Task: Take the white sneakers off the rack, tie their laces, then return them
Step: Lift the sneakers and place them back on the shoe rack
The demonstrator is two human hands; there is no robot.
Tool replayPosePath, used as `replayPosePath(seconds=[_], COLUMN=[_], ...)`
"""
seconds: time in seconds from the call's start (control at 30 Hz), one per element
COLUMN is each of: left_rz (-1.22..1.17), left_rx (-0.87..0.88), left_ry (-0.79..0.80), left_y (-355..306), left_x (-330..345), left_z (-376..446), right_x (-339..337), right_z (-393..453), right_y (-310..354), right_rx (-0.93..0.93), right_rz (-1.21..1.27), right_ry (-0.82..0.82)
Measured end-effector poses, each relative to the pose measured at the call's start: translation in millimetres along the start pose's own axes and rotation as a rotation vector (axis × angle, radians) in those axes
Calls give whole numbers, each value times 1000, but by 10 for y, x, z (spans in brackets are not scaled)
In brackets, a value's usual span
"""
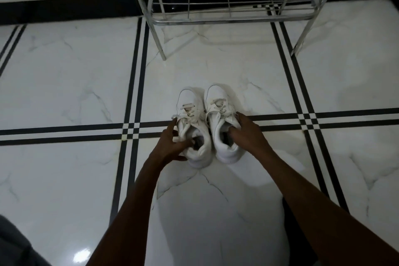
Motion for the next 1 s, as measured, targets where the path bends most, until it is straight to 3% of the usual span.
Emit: replayPosePath(seconds=[0.57, 0.73, 1.0], left_rz=[179, 195, 198], left_rx=[177, 183, 127], left_ry=[-207, -203, -233], left_y=[-339, -866, -2246], left_x=[86, 145, 145], left_z=[177, -135, -1306], right_x=[-225, -647, -1633], right_z=[110, -95, -967], right_y=[3, 341, 1457], right_rx=[0, -20, -4], right_rz=[135, 166, 157], right_ry=[-91, -98, -93])
Point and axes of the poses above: each hand's wrist, its own z-axis towards the middle knuckle, its own x-axis out of the palm, y = z × x, the point moved 6 cm from there along z, towards the middle knuckle, and after that the axes turned 1 degree about -z, right-handed, at the moved point
